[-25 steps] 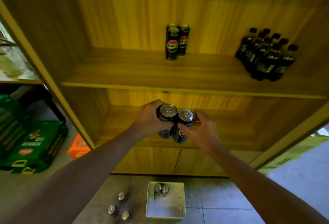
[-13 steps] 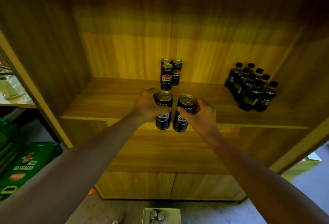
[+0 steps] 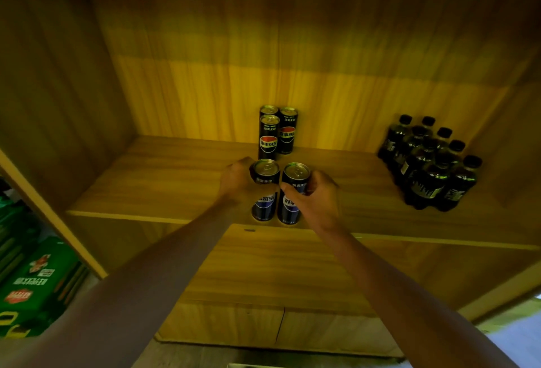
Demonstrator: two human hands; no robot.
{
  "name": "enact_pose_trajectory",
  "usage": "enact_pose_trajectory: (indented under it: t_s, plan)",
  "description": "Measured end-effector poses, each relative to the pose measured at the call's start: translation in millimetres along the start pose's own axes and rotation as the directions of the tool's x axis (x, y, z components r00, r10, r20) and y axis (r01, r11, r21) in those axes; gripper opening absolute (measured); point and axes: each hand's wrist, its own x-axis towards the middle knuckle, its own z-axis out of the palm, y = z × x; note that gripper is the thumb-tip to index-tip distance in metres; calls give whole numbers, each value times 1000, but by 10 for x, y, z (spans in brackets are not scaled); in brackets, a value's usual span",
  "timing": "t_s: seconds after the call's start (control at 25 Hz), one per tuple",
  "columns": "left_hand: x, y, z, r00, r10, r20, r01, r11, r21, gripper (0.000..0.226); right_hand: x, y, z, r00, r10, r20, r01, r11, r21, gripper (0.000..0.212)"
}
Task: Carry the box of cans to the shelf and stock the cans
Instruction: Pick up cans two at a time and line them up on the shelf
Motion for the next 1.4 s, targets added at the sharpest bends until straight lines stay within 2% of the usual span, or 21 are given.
enact_pose_trajectory:
  t_s: [0.2, 0.4, 0.64, 1.0, 1.4]
  plan:
    - [62, -207, -27, 993, -38, 111, 52, 990, -132, 61, 30, 209, -48, 986, -2, 167, -4, 999, 32, 72]
    - [162, -220, 50, 982, -10, 190, 48, 980, -195, 54, 142, 286, 41, 969, 10, 248, -31, 996, 82, 59]
    - [724, -285, 212, 992, -40, 118, 71, 960, -271, 59, 675, 407, 242, 979, -31, 203, 6, 993, 119, 56]
    - [1263, -289, 394, 997, -8, 74, 22, 982, -188, 53, 1556, 613, 515, 988, -35, 149, 30, 999, 35, 59]
    - [1372, -312, 367, 998, -41, 45, 44, 996, -71, 52, 1736, 614, 589, 986, -43, 158, 53, 997, -57, 57]
